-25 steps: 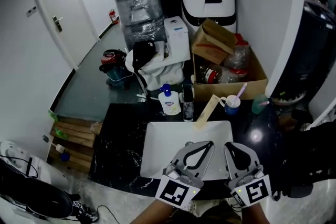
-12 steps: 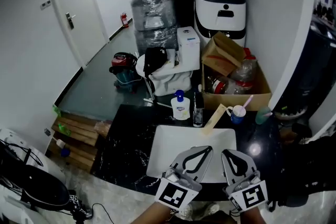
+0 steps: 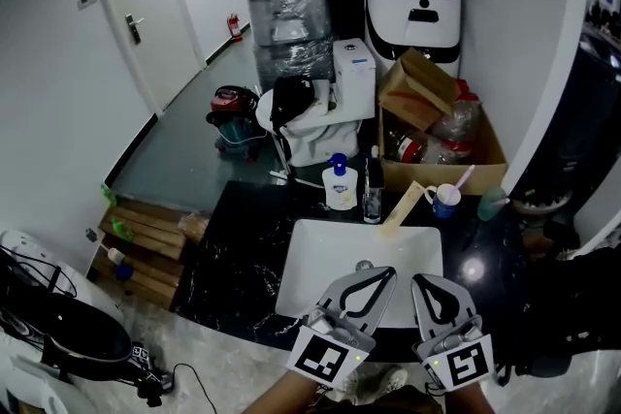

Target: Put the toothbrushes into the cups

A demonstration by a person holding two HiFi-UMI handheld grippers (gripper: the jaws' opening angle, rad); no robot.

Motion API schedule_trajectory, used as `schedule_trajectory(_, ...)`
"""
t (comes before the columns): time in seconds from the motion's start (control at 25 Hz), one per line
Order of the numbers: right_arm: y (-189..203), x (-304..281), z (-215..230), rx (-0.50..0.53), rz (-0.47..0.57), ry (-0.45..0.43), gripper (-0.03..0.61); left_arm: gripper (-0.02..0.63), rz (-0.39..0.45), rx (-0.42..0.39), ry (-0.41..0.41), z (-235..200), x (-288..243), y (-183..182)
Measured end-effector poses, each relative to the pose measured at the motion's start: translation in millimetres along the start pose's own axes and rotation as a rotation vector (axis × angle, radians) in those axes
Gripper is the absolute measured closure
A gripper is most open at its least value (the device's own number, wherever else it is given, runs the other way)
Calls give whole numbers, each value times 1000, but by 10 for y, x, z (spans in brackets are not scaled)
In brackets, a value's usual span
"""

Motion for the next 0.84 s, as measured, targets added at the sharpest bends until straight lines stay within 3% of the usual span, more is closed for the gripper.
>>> schedule_trajectory(0.84, -59, -155, -267, 51, -3, -15, 546, 606, 9, -22, 22, -112, 142, -49)
Point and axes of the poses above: the fingertips, and each gripper's own axes: x backward along the fingers, z to its right, y out of its underside, the point moved 2 cm from there along x, backward along the fingers, and after that the axes turned 6 degrees about -x, right-handed, at the moved point
